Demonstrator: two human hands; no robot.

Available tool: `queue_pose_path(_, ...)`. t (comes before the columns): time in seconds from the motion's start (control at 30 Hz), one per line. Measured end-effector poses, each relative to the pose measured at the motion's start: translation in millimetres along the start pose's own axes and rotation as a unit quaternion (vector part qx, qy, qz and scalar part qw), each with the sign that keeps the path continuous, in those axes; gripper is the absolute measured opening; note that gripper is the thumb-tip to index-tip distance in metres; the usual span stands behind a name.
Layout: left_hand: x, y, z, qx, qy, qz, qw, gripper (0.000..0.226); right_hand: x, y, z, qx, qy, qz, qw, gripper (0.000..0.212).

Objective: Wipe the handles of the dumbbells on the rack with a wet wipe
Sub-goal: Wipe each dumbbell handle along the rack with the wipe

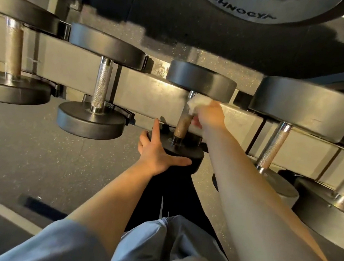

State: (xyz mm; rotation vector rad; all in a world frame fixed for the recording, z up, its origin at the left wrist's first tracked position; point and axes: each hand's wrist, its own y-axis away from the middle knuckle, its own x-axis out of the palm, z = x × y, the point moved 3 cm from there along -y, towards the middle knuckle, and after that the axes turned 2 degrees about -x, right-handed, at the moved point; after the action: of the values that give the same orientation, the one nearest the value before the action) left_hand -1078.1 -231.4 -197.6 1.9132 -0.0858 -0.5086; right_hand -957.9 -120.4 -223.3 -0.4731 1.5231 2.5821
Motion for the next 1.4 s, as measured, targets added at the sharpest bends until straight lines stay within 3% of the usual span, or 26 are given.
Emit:
queue_pose_path(0.07, 0, 0, 1, 0.000, -0.007, -0.003, 1.000, 0.143, 14, 5, 10, -0.007, -0.015, 0.007, 1.000, 0.023)
queue_pose_path(0.13, 0, 0, 0, -0.002, -0.009, -0.001, 1.000, 0.142, 25, 6, 3, -0.039, 0.006, 0.021, 0.999, 0.043)
queue_pose_path(0.2, 0, 0, 0, -0.002, -0.011, 0.000, 1.000, 0.143, 22, 8, -7, -0.118, 0.126, -0.025, 0.985, 0.047)
queue_pose_path(0.3, 0, 0, 0, 0.000, -0.008, 0.000, 1.000, 0.142, 4, 8, -5, -0.220, 0.312, -0.090, 0.920, 0.041)
queue_pose_path(0.4, 0, -1, 0, 0.000, -0.009, 0.002, 1.000, 0.142, -9, 14, -10, -0.280, 0.438, -0.017, 0.854, 0.037)
queue_pose_path(0.5, 1, -1, 1, 0.002, -0.007, -0.008, 1.000, 0.142, -3, 24, -37, -0.281, 0.574, 0.120, 0.760, 0.033)
queue_pose_path(0.53, 1, -2, 1, 0.003, -0.007, -0.011, 1.000, 0.142, -2, 25, -43, -0.270, 0.583, 0.150, 0.751, 0.032)
queue_pose_path(0.57, 2, -1, 2, 0.003, -0.007, -0.013, 1.000, 0.143, -1, 25, -45, -0.259, 0.569, 0.165, 0.763, 0.030)
queue_pose_path(0.63, 1, -2, 1, 0.000, -0.009, -0.012, 1.000, 0.143, -3, 21, -42, -0.228, 0.470, 0.156, 0.839, 0.025)
queue_pose_path(0.73, 1, -2, 0, -0.007, -0.007, -0.002, 1.000, 0.142, -12, 10, -31, -0.107, 0.148, 0.068, 0.981, 0.031)
queue_pose_path(0.77, 1, -2, 0, -0.009, -0.008, 0.000, 1.000, 0.142, -12, 8, -28, -0.068, 0.021, 0.037, 0.997, 0.029)
queue_pose_path(0.83, 1, -2, 0, -0.011, -0.010, 0.000, 1.000, 0.142, -7, 6, -22, -0.027, -0.169, -0.023, 0.985, 0.025)
queue_pose_path(0.87, 1, -2, 0, -0.011, -0.009, 0.000, 1.000, 0.141, -4, 5, -20, -0.040, -0.197, -0.055, 0.978, 0.022)
queue_pose_path(0.93, 1, -1, -1, -0.008, -0.006, 0.000, 1.000, 0.141, -3, 6, -18, -0.146, -0.060, -0.113, 0.981, 0.019)
queue_pose_path(1.0, 1, -1, 0, -0.005, -0.003, -0.001, 1.000, 0.141, -4, 11, -22, -0.302, 0.144, -0.127, 0.934, 0.008)
queue_pose_path(1.13, 1, -1, 2, 0.010, 0.000, -0.008, 1.000, 0.143, -4, 17, -14, -0.510, 0.397, -0.099, 0.756, 0.029)
queue_pose_path(1.27, 3, 0, 4, 0.031, 0.018, -0.012, 0.999, 0.144, 9, 16, 14, -0.563, 0.561, -0.018, 0.606, 0.026)
queue_pose_path(1.33, 3, 0, 5, 0.031, 0.021, -0.008, 0.999, 0.143, 15, 21, 21, -0.562, 0.612, 0.007, 0.557, 0.037)
queue_pose_path(1.4, 3, -1, 6, 0.033, 0.021, -0.004, 0.999, 0.143, 19, 31, 28, -0.580, 0.610, -0.012, 0.539, 0.052)
